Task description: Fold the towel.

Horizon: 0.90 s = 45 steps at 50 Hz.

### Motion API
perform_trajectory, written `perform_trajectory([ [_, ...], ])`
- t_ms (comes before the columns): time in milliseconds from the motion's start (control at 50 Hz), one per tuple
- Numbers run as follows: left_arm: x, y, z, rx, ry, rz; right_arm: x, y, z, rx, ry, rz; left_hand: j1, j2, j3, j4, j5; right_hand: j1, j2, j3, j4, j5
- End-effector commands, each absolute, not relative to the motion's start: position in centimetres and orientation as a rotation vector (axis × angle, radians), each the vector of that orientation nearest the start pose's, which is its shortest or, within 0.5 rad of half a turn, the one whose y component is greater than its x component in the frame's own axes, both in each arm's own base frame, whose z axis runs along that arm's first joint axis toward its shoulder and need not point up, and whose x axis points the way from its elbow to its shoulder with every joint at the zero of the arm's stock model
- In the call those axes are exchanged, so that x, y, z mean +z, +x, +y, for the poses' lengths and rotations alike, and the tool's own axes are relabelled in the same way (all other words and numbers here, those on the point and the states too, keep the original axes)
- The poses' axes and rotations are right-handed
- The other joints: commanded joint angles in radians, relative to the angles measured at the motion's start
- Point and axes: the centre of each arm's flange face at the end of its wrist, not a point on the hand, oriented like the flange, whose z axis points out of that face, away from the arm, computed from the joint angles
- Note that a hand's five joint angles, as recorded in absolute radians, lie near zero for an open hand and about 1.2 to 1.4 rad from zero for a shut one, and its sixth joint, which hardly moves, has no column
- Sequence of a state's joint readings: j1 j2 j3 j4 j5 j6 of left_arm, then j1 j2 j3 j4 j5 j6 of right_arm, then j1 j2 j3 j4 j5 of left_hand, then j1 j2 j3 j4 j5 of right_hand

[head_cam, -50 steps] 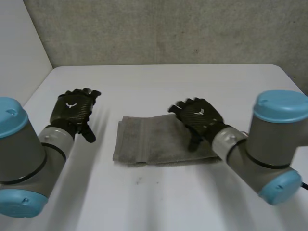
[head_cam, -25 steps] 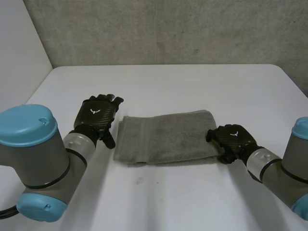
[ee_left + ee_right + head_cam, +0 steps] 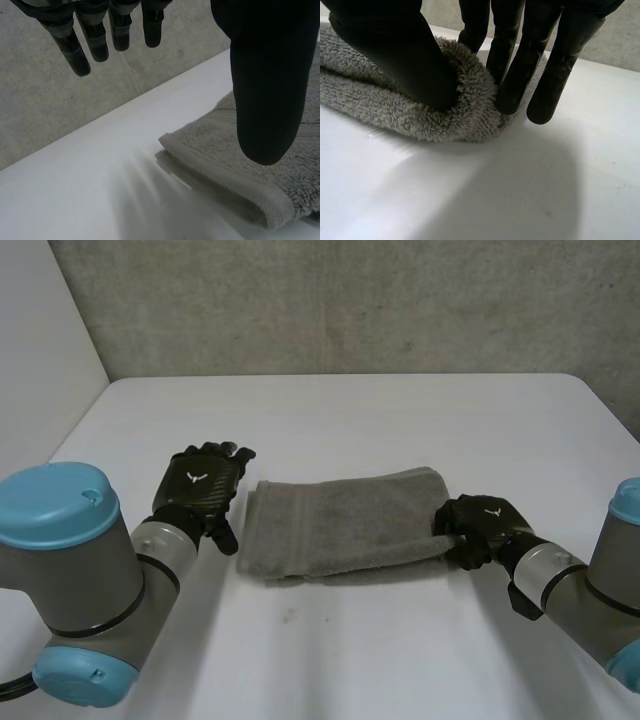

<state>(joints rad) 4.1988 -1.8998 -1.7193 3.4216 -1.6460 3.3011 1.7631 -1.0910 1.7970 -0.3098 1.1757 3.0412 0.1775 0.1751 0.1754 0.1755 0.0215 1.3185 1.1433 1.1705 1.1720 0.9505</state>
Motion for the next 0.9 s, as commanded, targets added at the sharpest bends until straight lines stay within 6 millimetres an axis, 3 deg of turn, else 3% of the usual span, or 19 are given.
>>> perform_trajectory([
  [20,18.3,-27.4,-23.6,-2.085,0.767,2.447,13.1,22.7,-29.3,-1.590,-0.655,2.190,0.018,0.021,0.021,0.020,0.000,0.078,0.253,0.226,0.224,0.271],
  [120,18.5,-27.3,-23.7,-2.089,0.760,2.441,16.1,23.6,-31.0,-1.703,-0.670,2.105,0.021,0.024,0.023,0.023,0.003,0.078,0.253,0.226,0.224,0.271],
  [160,18.6,-27.2,-23.7,-2.090,0.756,2.439,19.0,26.6,-30.6,-1.758,-0.738,1.971,0.021,0.024,0.023,0.023,0.003,0.078,0.253,0.226,0.224,0.271],
  [220,18.7,-27.1,-23.7,-2.096,0.749,2.436,20.3,28.8,-29.8,-1.761,-0.790,1.896,0.021,0.024,0.023,0.023,0.003,0.078,0.253,0.226,0.224,0.271],
  [260,18.8,-27.1,-23.7,-2.098,0.746,2.434,21.5,33.0,-27.8,-1.735,-0.887,1.765,0.021,0.024,0.023,0.023,0.003,0.078,0.253,0.226,0.224,0.271],
  [280,19.0,-27.0,-23.8,-2.102,0.736,2.429,21.5,33.0,-27.8,-1.735,-0.887,1.764,0.018,0.021,0.021,0.020,0.000,0.078,0.253,0.226,0.224,0.271],
  [320,19.0,-26.8,-23.9,-2.100,0.728,2.428,21.2,36.5,-25.9,-1.685,-0.978,1.669,0.018,0.021,0.021,0.020,0.000,0.078,0.253,0.226,0.224,0.271],
  [340,19.2,-26.5,-24.0,-2.103,0.714,2.422,21.2,36.6,-25.8,-1.684,-0.979,1.669,0.018,0.021,0.021,0.020,0.000,0.078,0.253,0.226,0.224,0.271],
  [380,19.4,-26.2,-24.1,-2.104,0.702,2.418,19.9,39.3,-23.8,-1.606,-1.061,1.614,0.021,0.024,0.023,0.023,0.003,0.078,0.253,0.226,0.224,0.271],
  [400,19.7,-25.9,-24.2,-2.113,0.686,2.409,19.9,39.3,-23.8,-1.605,-1.062,1.614,0.024,0.027,0.026,0.026,0.006,0.078,0.253,0.226,0.224,0.271],
  [440,19.9,-25.6,-24.3,-2.118,0.670,2.401,17.2,41.3,-21.4,-1.494,-1.165,1.592,0.024,0.027,0.026,0.026,0.006,0.078,0.253,0.226,0.224,0.271],
  [460,20.1,-25.3,-24.5,-2.122,0.653,2.394,17.2,41.3,-21.4,-1.494,-1.165,1.591,0.027,0.030,0.029,0.029,0.009,0.078,0.253,0.226,0.224,0.271],
  [500,20.3,-25.0,-24.6,-2.125,0.640,2.388,14.5,42.3,-19.0,-1.399,-1.279,1.586,0.027,0.030,0.029,0.029,0.009,0.078,0.253,0.226,0.224,0.271],
  [580,21.0,-24.5,-24.9,-2.142,0.611,2.367,13.5,42.4,-18.2,-1.384,-1.354,1.592,0.030,0.033,0.032,0.032,0.012,0.078,0.253,0.226,0.224,0.271],
  [600,21.0,-24.5,-24.9,-2.142,0.611,2.367,13.7,42.3,-18.4,-1.407,-1.366,1.600,0.030,0.033,0.032,0.032,0.012,-0.128,0.048,0.020,0.019,0.066],
  [620,21.1,-24.4,-25.0,-2.146,0.602,2.362,13.7,42.3,-18.4,-1.407,-1.366,1.600,0.030,0.033,0.032,0.032,0.012,-0.130,0.046,0.018,0.017,0.064],
  [660,21.3,-24.3,-25.2,-2.151,0.594,2.358,15.0,41.9,-18.8,-1.463,-1.339,1.626,0.030,0.033,0.032,0.032,0.012,-0.814,-0.638,-0.666,-0.667,-0.620],
  [720,21.7,-24.3,-25.5,-2.171,0.586,2.345,16.9,41.3,-19.3,-1.527,-1.272,1.667,0.030,0.033,0.032,0.032,0.012,-1.071,-0.896,-0.923,-0.925,-0.878],
  [900,23.8,-25.6,-26.4,-2.311,0.491,2.365,20.8,36.8,-22.5,-1.600,-0.954,1.833,0.033,0.035,0.035,0.035,0.015,-1.144,-0.969,-0.996,-0.997,-0.950],
])
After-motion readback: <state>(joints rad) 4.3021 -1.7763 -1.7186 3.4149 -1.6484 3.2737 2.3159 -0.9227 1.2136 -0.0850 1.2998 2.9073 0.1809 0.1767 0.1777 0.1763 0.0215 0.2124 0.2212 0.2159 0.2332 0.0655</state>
